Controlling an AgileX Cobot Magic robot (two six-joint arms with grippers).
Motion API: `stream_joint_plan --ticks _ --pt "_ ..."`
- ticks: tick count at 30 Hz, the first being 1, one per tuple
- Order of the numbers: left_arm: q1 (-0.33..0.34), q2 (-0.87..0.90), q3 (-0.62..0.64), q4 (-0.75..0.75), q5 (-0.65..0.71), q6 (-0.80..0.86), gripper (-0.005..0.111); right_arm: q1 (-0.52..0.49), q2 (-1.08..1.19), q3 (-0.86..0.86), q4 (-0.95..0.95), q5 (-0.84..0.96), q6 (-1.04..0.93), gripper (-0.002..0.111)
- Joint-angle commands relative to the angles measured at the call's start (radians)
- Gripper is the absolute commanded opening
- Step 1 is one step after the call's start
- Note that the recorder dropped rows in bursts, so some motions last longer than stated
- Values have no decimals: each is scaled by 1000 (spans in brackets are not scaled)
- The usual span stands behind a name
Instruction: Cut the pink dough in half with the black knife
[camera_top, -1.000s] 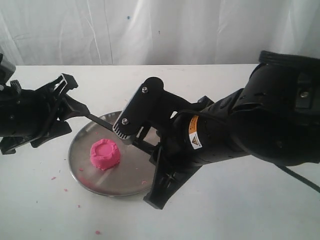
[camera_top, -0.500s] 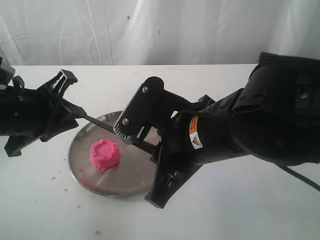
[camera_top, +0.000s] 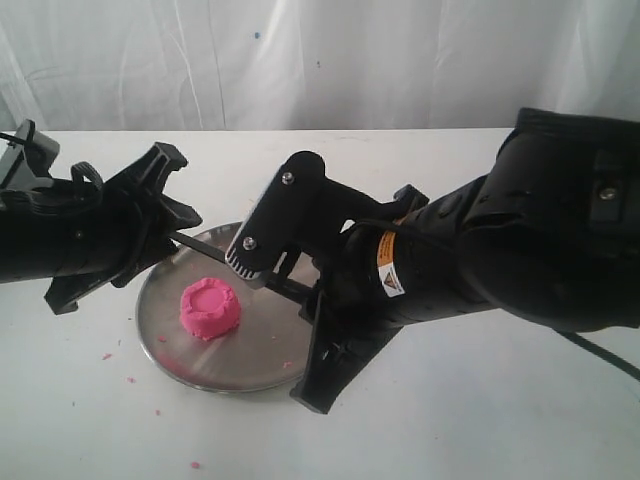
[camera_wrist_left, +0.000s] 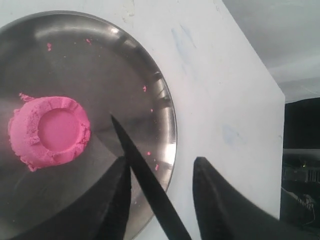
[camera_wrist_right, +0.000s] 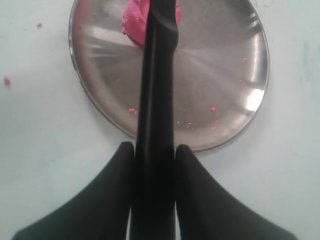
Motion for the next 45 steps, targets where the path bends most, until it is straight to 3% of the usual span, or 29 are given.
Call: stream_joint_plan --ticks 1,39,45 --pt "-19 -5 6 -21 -45 -9 45 1 -4 -1 -54 13 30 0" --pt "-21 61 1 23 -60 -84 45 1 -4 -1 -119 -31 110 0" --pt "-21 47 -1 23 23 -87 45 1 -4 -1 -136 -39 110 0"
